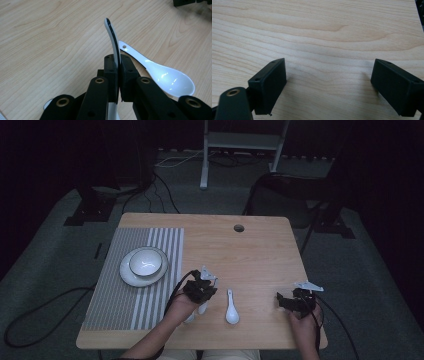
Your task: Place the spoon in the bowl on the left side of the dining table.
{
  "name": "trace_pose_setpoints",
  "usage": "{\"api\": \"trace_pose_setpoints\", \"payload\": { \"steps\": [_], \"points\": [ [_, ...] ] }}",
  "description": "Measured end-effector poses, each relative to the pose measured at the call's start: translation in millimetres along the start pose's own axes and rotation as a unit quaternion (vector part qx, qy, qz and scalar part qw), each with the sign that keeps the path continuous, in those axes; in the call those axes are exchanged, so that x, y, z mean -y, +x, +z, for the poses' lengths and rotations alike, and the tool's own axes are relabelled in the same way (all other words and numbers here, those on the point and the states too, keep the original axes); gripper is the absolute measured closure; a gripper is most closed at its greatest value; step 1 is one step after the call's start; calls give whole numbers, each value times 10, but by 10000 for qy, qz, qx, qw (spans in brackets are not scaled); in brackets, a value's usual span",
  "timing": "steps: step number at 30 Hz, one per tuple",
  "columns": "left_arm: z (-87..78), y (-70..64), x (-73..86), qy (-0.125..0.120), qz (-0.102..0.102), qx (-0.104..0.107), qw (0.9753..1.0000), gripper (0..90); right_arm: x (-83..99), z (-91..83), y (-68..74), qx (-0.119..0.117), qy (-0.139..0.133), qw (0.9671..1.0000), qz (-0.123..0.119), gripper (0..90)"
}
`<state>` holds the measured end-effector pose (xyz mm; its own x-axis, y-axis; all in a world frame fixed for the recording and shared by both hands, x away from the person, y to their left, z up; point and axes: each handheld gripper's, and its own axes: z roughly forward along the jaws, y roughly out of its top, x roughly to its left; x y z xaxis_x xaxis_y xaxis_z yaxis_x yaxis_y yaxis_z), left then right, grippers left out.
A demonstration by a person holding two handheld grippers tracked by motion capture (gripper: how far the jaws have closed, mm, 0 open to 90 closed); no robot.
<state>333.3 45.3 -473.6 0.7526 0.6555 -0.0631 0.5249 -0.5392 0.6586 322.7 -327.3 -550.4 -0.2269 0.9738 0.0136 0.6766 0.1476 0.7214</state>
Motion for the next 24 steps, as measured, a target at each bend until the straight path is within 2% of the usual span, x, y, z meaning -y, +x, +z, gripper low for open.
{"api": "trace_pose_setpoints", "payload": {
  "steps": [3,9,17,18,24],
  "points": [
    [-17,3,-4,-23,10,21,10000,854,0,0,1,0,-1,10000,4,124],
    [-130,49,-21,-225,0,102,9997,854,0,0,0,-1,-1,10000,0,124],
    [-241,141,-22,-329,-73,2,9994,854,0,0,0,0,-1,10000,-1,124],
    [-309,210,-4,-422,-145,-49,9990,854,0,0,0,1,-1,10000,-1,124],
    [-422,369,34,-527,-296,-187,9980,854,0,0,0,1,-1,10000,-1,124]
  ]
}}
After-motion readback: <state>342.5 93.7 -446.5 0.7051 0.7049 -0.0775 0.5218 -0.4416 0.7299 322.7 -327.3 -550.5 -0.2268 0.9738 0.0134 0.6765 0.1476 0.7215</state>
